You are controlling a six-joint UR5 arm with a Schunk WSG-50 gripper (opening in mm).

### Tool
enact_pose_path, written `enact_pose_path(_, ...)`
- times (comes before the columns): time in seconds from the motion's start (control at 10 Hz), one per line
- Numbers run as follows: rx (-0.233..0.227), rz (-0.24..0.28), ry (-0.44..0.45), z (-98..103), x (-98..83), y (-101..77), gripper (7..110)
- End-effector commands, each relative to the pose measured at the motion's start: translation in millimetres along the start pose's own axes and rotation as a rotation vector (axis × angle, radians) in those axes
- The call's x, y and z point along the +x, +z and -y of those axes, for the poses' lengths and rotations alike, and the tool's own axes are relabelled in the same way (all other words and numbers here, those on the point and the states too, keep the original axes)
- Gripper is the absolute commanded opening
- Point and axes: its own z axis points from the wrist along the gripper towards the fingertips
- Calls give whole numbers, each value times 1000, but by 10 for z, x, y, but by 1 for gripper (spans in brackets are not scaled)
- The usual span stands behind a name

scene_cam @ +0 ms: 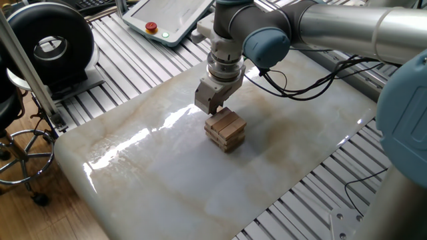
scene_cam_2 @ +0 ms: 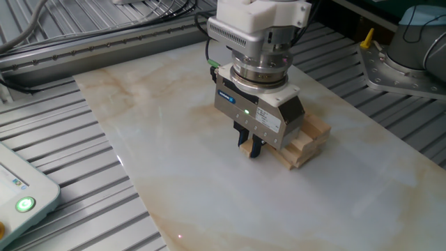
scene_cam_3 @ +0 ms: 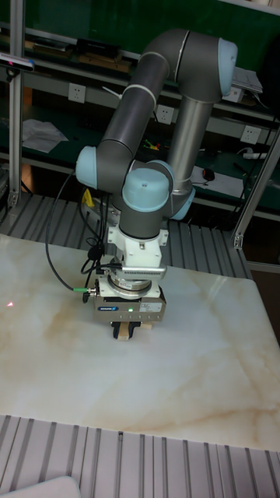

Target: Play Jenga

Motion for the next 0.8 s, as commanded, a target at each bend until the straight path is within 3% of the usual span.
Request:
enact_pose_path(0.0, -8, 4, 3, 35, -4, 0, 7)
enact_pose_path(0.7, -10, 1, -6, 119, 9, -28, 7)
